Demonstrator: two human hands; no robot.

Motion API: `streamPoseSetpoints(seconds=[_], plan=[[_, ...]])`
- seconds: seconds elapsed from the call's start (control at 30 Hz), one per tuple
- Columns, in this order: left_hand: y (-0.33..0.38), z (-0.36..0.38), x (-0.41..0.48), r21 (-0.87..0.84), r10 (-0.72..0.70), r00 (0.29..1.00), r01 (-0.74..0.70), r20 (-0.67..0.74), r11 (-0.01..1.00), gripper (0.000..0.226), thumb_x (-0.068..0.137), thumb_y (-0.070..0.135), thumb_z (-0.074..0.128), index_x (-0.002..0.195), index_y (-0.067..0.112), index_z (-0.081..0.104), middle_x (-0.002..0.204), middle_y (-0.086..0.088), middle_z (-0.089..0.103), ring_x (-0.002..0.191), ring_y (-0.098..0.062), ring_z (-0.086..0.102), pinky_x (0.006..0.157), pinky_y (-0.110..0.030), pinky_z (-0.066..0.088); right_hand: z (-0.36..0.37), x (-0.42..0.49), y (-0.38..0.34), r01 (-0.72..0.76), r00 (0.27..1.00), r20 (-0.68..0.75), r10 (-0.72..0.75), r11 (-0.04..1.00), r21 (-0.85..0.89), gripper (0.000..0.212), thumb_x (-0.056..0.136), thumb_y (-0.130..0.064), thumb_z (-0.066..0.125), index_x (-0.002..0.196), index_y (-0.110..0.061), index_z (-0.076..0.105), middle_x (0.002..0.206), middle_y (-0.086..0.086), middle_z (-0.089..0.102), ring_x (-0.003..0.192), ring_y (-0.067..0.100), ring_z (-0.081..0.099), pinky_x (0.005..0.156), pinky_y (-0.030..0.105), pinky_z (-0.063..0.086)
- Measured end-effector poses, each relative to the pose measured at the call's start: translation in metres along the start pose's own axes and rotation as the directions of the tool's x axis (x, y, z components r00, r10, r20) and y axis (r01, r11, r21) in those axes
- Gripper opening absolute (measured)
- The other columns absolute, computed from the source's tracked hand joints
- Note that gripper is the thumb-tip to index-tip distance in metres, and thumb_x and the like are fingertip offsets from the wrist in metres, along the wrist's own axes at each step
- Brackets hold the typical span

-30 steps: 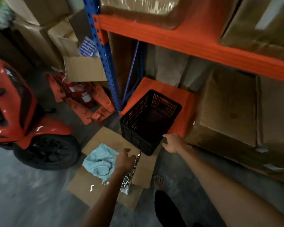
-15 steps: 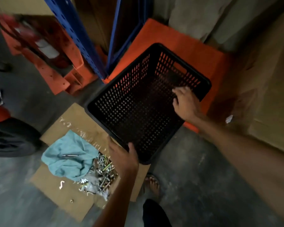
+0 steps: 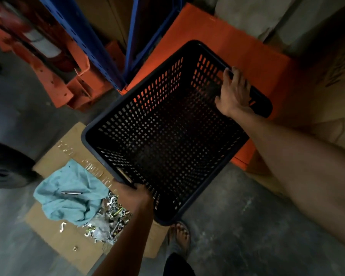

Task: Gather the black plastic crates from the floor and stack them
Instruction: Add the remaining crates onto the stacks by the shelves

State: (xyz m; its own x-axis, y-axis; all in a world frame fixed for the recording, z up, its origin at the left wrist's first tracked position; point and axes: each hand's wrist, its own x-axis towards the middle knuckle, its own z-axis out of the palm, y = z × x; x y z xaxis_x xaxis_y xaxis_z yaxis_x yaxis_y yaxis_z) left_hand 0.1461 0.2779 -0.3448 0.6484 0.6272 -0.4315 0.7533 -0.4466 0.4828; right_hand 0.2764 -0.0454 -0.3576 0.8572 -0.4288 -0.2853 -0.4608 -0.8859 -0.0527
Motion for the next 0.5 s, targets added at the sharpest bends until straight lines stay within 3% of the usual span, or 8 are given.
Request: streamPoseSetpoints(seconds=[0.07,0.13,0.27,0.4,0.5], plan=[[-0.004,-0.001,0.004,0.046,0.054,0.998,-0.055,0.026,0.997,0.045,0.081,0.002,0.052,0.124,0.005,0.039,0.111,-0.026,0.063,0.102,-0.042,0.063,0.091,-0.047,0.05,-0.004,0.008,0.001,-0.052,0.992,-0.11,0.063,0.994,0.1,0.086,0.086,-0.027,0.067,0.153,-0.012,0.016,0.156,0.021,0.025,0.142,0.042,0.027,0.114,0.052,0.025],[-0.005,-0.005,0.009,0.076,0.063,0.996,-0.067,0.055,0.995,0.045,0.083,0.004,0.052,0.125,0.006,0.035,0.112,-0.027,0.062,0.103,-0.043,0.062,0.092,-0.049,0.051,-0.013,0.018,0.01,-0.128,0.984,-0.095,0.148,0.972,0.197,0.074,0.089,-0.022,0.064,0.15,-0.011,0.025,0.151,0.022,0.034,0.14,0.041,0.031,0.114,0.049,0.028],[-0.005,-0.037,0.031,0.227,0.086,0.991,-0.108,0.102,0.968,0.046,0.081,0.001,0.059,0.123,0.0,0.04,0.108,-0.034,0.062,0.101,-0.048,0.061,0.087,-0.05,0.048,-0.02,0.005,0.026,-0.133,0.982,-0.108,0.154,0.974,0.182,0.033,0.092,-0.019,0.061,0.12,-0.004,0.059,0.13,0.021,0.052,0.125,0.04,0.046,0.104,0.047,0.041],[0.026,-0.094,0.065,0.301,0.165,0.967,-0.219,0.195,0.928,0.034,0.08,0.001,0.063,0.11,-0.007,0.051,0.108,-0.037,0.061,0.103,-0.049,0.059,0.089,-0.052,0.046,-0.038,-0.043,0.029,-0.168,0.974,-0.104,0.203,0.947,0.275,0.027,0.095,-0.018,0.056,0.117,-0.003,0.055,0.13,0.02,0.047,0.123,0.039,0.045,0.1,0.046,0.04],[0.058,-0.145,0.082,0.3,0.269,0.917,-0.356,0.295,0.885,0.035,0.079,0.004,0.066,0.111,-0.006,0.053,0.109,-0.034,0.061,0.102,-0.046,0.06,0.085,-0.048,0.047,-0.067,-0.094,0.019,-0.237,0.963,-0.03,0.267,0.894,0.379,0.033,0.098,-0.012,0.047,0.128,0.002,0.046,0.133,0.026,0.048,0.125,0.041,0.045,0.102,0.041,0.036]])
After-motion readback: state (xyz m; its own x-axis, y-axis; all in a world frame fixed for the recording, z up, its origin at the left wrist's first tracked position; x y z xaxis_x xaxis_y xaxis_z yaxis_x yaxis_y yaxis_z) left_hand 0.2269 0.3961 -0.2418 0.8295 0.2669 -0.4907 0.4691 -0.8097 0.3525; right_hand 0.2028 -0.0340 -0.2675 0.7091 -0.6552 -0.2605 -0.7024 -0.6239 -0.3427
